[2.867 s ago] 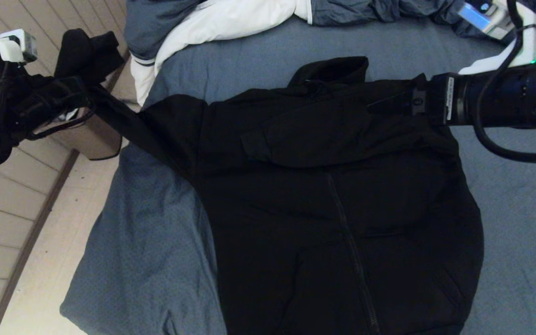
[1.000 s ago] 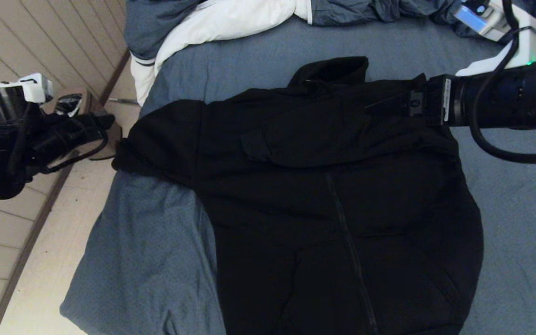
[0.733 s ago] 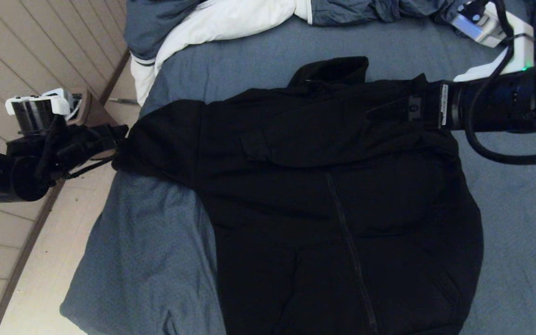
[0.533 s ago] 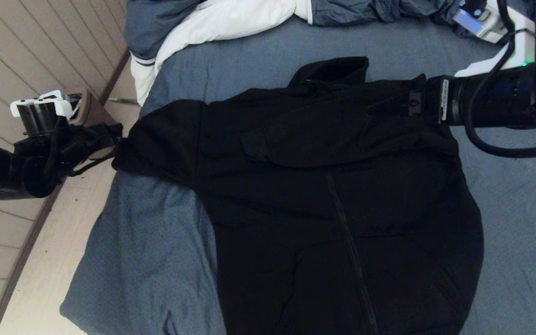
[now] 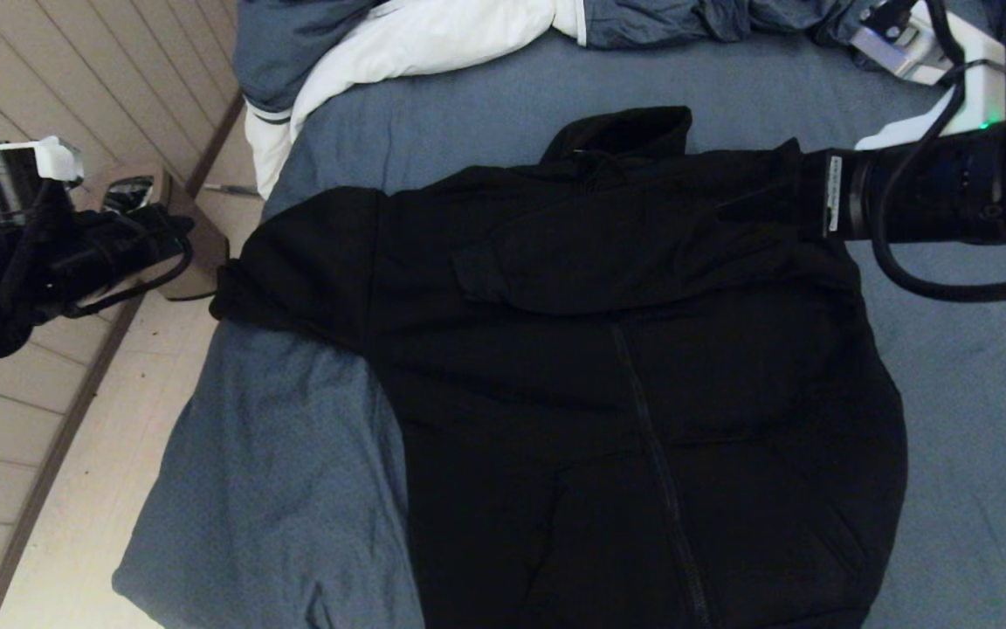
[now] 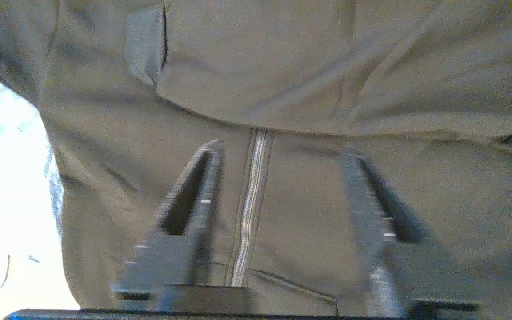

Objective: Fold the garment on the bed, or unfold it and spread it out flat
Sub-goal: Unfold the black sweatshirt

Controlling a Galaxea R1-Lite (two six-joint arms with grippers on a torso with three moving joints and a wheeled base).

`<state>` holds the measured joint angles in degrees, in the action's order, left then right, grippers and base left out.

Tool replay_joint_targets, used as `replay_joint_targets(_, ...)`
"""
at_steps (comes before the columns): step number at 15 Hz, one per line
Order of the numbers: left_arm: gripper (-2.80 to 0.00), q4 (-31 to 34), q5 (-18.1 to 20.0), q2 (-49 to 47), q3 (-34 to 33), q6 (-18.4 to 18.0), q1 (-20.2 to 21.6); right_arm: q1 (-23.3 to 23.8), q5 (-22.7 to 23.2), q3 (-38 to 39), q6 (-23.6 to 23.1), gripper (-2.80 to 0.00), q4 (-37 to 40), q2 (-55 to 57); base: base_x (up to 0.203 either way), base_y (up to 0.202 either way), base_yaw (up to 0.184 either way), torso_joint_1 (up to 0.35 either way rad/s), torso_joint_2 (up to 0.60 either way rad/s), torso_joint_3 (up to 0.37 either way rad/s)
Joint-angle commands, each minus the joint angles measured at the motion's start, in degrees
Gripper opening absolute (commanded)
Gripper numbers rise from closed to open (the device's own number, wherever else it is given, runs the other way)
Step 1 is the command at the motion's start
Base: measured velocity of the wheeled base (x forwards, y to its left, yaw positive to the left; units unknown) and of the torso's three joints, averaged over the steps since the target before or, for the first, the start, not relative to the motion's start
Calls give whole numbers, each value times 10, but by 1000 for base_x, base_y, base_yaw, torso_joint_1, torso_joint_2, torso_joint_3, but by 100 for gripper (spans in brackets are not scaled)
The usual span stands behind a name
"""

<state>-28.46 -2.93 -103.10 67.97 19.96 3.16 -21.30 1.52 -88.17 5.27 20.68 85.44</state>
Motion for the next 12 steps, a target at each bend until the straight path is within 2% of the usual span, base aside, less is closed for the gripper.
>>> replay_joint_targets(1, -280, 100, 107, 117, -26, 34, -16, 0, 1, 1, 0, -280, 1, 13, 0, 0, 0, 0, 0, 0)
replay_joint_targets(2, -280, 153, 151, 147, -35, 61, -33, 0, 0, 0, -1, -280, 2, 21, 0, 0, 0, 0, 0, 0)
replay_joint_targets(3, -280, 181, 172, 162, -47, 77, -58, -2, -1, -2, -1, -280, 7, 29, 0, 0, 0, 0, 0, 0)
replay_joint_targets(5, -280, 192, 182, 173, -85, 88, -87, -29, -6, -21, -3, -280, 28, 66, 0, 0, 0, 0, 0, 0)
replay_joint_targets(7, -280, 191, 183, 175, -110, 90, -90, -64, -31, -59, -8, -280, 42, 117, 0, 0, 0, 0, 0, 0)
replay_joint_targets(10, -280, 176, 183, 175, -128, 89, -90, -112, -47, -166, -21, -280, 66, 210, 0, 0, 0, 0, 0, 0)
replay_joint_targets(11, -280, 160, 182, 173, -135, 89, -90, -129, -50, -206, -24, -155, 83, 247, 0, 0, 0, 0, 0, 0)
replay_joint_targets(12, -280, 146, 182, 173, -142, 86, -90, -144, -57, -227, -30, 0, 90, 278, 0, 0, 0, 0, 0, 0)
